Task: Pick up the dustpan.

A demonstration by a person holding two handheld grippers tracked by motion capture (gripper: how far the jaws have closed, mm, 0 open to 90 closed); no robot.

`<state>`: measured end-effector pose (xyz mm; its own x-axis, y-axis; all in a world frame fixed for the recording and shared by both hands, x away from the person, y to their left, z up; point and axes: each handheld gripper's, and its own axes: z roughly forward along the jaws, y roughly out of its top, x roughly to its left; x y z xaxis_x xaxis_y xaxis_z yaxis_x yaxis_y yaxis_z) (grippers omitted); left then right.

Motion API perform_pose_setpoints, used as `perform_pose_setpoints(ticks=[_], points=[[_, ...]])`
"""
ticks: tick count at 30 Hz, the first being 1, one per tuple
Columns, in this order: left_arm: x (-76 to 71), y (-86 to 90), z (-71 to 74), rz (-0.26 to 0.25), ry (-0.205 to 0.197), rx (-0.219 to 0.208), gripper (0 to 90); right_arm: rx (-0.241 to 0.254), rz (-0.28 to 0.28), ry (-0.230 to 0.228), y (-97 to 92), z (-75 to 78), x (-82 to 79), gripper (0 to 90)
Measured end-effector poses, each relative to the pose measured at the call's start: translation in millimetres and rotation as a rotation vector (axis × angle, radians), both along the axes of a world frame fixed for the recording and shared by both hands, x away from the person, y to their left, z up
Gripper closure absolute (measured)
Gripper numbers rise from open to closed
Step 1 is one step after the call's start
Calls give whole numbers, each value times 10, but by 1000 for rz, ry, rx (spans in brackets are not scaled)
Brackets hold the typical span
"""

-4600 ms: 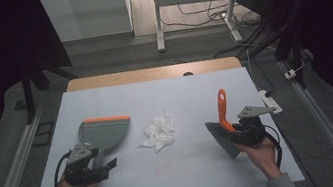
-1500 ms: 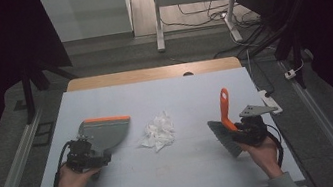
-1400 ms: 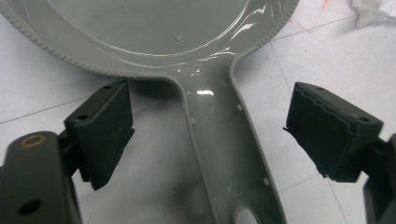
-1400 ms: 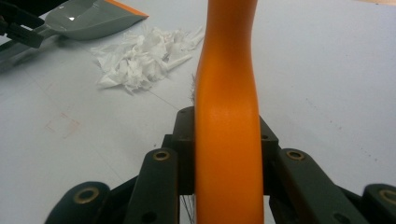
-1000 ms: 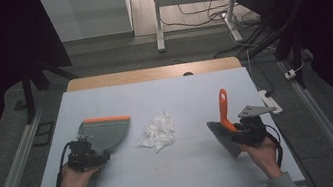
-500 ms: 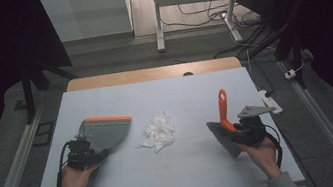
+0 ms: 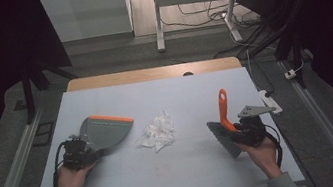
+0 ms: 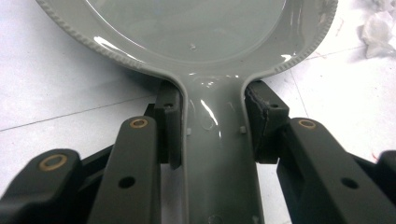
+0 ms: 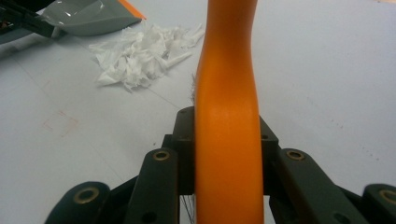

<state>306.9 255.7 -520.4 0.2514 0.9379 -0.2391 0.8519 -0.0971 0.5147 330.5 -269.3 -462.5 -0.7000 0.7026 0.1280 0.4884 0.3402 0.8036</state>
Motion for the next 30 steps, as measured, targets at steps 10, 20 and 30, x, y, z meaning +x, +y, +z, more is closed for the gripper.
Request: perform_pose_setpoints(ticks=[10, 20, 30], points=[[-57, 80, 86, -39, -72, -1, 620, 26, -5, -8, -25, 39, -7, 703], [-94, 215, 145, -93, -116, -12, 620, 30, -12, -17, -31, 57, -8, 703], [-191, 342, 258, -148, -157, -21, 620, 39, -19, -27, -53, 72, -5, 703]])
